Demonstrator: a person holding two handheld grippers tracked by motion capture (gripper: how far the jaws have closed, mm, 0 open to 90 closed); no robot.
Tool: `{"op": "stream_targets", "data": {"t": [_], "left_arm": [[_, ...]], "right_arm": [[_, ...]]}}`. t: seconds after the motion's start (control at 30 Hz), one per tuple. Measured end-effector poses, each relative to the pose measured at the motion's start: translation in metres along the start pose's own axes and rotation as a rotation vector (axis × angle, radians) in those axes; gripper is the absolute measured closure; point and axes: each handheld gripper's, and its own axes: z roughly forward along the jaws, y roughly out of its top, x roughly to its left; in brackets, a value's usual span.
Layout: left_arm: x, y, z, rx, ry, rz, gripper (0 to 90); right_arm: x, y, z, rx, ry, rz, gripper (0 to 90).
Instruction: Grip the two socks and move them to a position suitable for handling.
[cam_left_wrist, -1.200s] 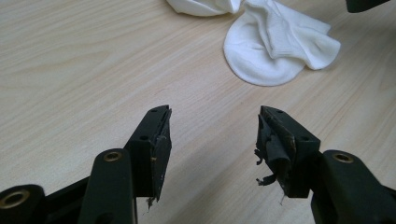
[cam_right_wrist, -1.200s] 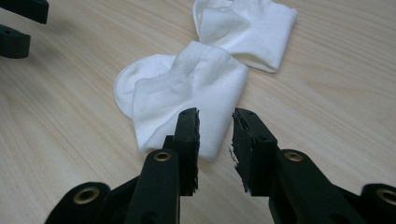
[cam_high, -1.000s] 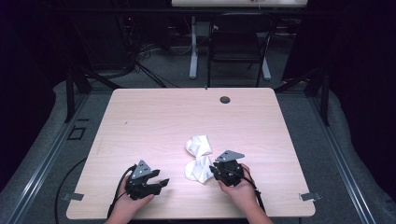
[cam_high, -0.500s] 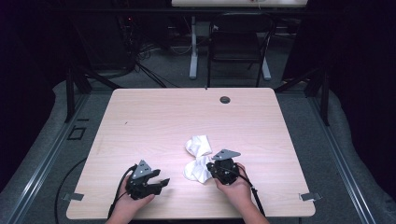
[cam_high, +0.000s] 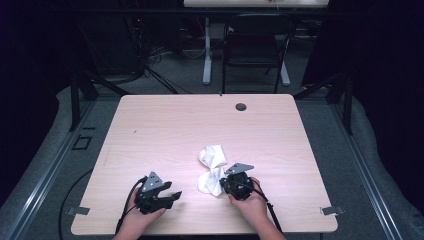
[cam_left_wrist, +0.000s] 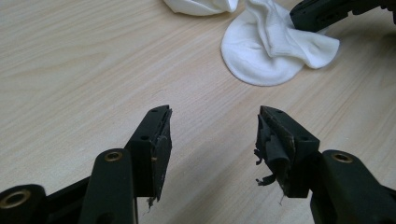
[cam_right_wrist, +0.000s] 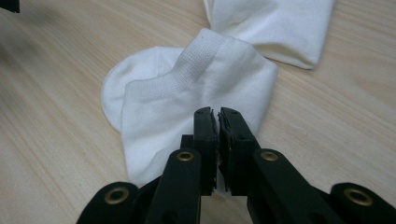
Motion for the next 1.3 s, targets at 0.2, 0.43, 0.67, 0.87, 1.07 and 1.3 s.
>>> {"op": "stream_targets", "data": {"t": [0.2, 0.43, 0.67, 0.87, 1.07, 1.3], "left_arm": [[0.0, 0.0, -0.001, -0.004, -0.002, 0.0, 45.2], [-0.001, 0.001, -0.002, -0.013, -0.008, 0.002, 45.5], [-0.004, 0.001, -0.003, -0.011, -0.014, 0.01, 46.9], [-0.005, 0.0, -0.001, -0.018, -0.016, 0.001, 48.8], [-0.008, 0.0, 0.0, -0.007, -0.024, 0.014, 49.9], [-0.01, 0.0, 0.005, 0.003, -0.024, 0.027, 54.1]], "right_arm": [[0.004, -0.004, -0.003, 0.0, 0.028, 0.0, 85.4], [0.013, -0.007, -0.007, 0.016, 0.046, -0.022, 84.6], [0.025, -0.008, -0.007, 0.026, 0.05, -0.071, 85.1], [0.031, -0.009, -0.007, 0.027, 0.079, -0.079, 85.5], [0.034, -0.01, -0.007, 0.03, 0.1, -0.099, 86.4], [0.039, -0.01, -0.006, 0.027, 0.126, -0.115, 86.5]]}}
